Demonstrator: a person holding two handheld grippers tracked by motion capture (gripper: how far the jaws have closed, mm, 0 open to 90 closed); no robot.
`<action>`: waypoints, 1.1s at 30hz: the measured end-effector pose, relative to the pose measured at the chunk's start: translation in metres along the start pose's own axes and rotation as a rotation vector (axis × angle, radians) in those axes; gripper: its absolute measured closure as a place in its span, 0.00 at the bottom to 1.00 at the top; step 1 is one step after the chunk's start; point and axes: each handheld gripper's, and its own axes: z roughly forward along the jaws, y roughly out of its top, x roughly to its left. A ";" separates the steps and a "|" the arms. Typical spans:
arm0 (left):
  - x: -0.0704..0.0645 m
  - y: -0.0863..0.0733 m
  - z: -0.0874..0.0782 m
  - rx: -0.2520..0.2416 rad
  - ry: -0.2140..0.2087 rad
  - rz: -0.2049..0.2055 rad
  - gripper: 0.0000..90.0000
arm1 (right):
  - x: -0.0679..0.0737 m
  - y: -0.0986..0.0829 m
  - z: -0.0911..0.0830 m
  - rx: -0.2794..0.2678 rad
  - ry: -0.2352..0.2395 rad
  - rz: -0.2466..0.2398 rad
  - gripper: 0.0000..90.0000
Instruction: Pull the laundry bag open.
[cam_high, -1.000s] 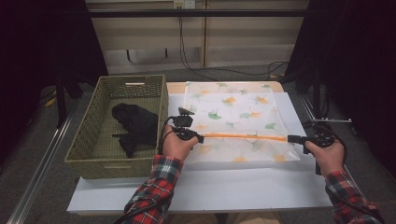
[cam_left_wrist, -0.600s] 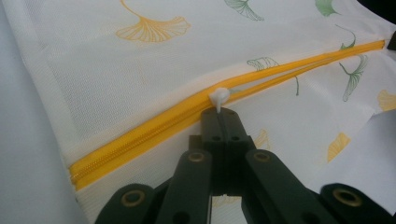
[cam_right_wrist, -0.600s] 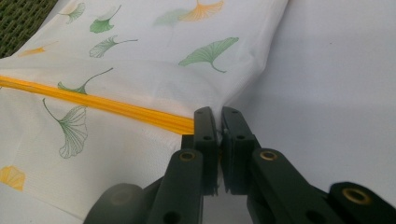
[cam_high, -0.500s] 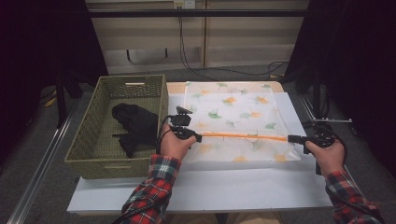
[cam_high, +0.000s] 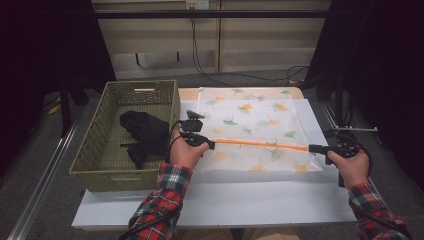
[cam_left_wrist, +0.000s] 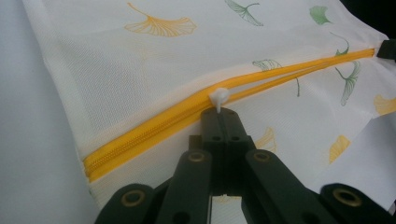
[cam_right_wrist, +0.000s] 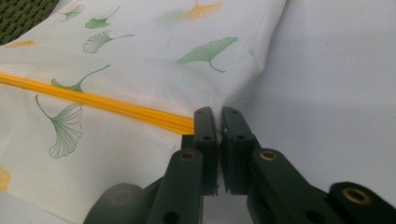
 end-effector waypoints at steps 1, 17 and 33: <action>0.000 0.000 0.000 0.000 -0.002 0.003 1.00 | 0.000 0.000 0.000 -0.001 -0.001 -0.001 0.96; 0.006 0.001 -0.009 -0.005 0.019 -0.013 1.00 | -0.001 0.000 -0.001 -0.003 -0.003 0.000 0.96; 0.014 0.002 -0.020 -0.018 0.020 -0.035 1.00 | -0.003 0.000 0.000 -0.002 0.000 0.009 0.96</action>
